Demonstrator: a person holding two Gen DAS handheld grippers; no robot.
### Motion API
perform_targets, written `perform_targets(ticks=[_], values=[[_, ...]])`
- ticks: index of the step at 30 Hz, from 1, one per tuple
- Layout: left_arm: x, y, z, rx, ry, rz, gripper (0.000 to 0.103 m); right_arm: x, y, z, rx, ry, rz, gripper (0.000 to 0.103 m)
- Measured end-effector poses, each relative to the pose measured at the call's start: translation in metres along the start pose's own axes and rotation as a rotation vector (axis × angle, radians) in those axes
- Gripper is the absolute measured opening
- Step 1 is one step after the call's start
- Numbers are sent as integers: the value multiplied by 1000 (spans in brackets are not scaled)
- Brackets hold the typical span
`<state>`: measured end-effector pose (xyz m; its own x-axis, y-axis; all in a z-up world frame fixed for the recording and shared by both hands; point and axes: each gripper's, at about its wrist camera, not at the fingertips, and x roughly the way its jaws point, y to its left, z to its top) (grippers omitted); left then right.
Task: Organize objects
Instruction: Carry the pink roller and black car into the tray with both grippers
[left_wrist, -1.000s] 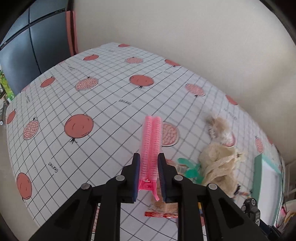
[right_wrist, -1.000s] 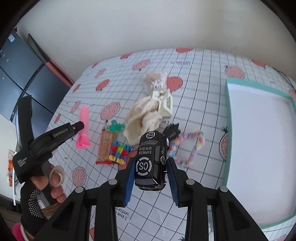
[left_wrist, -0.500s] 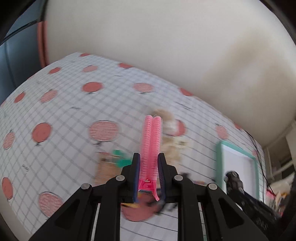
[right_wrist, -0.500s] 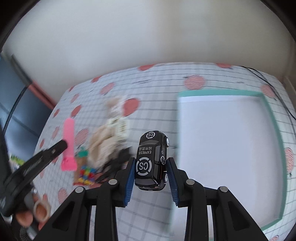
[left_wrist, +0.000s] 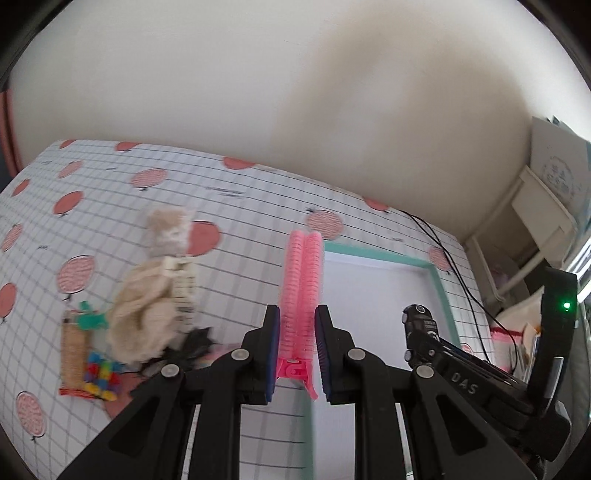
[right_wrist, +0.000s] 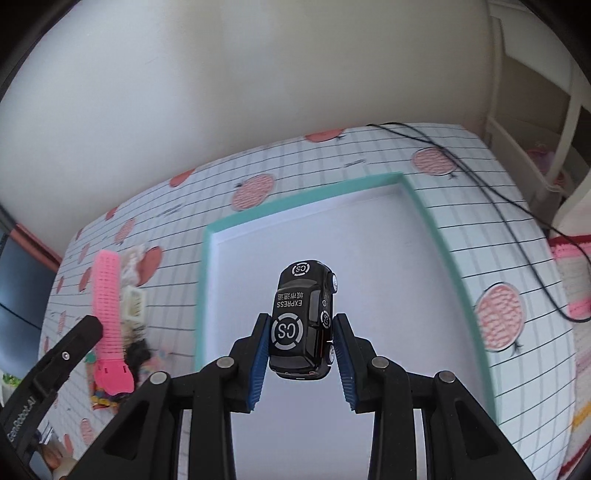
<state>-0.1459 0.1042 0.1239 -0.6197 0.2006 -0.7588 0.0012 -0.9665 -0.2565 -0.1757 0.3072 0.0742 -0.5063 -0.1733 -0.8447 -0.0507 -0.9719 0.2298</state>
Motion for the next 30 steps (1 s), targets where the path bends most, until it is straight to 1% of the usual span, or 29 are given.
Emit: perform_targets(ticks=[4,7,10,14,17,23,28,30], values=[[17,-21,0,24,29,-26,20,5,-18,3,27,-1,-25,36],[34,-36,-2,43,57,-71,20,9,-30,3,45,-2,-53,36],[58,-43,-11,68,90,-84,20,14,-36,1,39,4,-82,36],[88,-45,-23,37,154,-102,20,23,-40,0,39,15,-106,36],[101,-44,-27,13,170,-104,20,25,-39,0,23,18,-106,36],[104,-43,-28,7,165,-117,20,30,-39,2,30,19,-110,36],[104,-39,-27,-6,178,-123,20,35,-36,3,23,39,-114,36],[104,-39,-26,-7,183,-114,20,36,-34,3,19,44,-111,37]])
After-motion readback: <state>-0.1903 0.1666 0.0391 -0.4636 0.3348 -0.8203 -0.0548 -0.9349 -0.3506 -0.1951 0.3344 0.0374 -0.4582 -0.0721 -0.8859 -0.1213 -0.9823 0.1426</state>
